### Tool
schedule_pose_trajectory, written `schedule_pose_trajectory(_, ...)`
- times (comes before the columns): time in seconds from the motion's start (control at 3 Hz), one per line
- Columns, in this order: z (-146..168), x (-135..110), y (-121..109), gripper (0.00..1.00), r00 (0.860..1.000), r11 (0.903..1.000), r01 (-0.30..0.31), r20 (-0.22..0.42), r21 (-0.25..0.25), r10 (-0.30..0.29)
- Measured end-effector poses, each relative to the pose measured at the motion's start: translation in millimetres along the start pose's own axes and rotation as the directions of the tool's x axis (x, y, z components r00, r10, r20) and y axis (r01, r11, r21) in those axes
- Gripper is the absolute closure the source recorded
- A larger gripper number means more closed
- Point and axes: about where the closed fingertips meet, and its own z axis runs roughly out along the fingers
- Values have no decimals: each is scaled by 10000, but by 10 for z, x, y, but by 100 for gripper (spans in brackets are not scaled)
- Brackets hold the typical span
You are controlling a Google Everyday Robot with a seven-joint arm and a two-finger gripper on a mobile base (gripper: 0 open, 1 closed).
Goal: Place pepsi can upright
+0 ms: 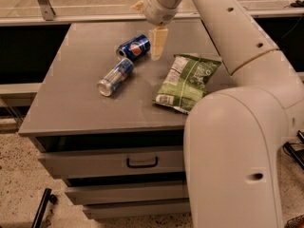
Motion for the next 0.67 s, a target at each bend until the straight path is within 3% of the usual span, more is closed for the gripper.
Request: schedule_pose_trajectory(0.67,249,8,-77,0,9975,9987,455,-527,-213,-466)
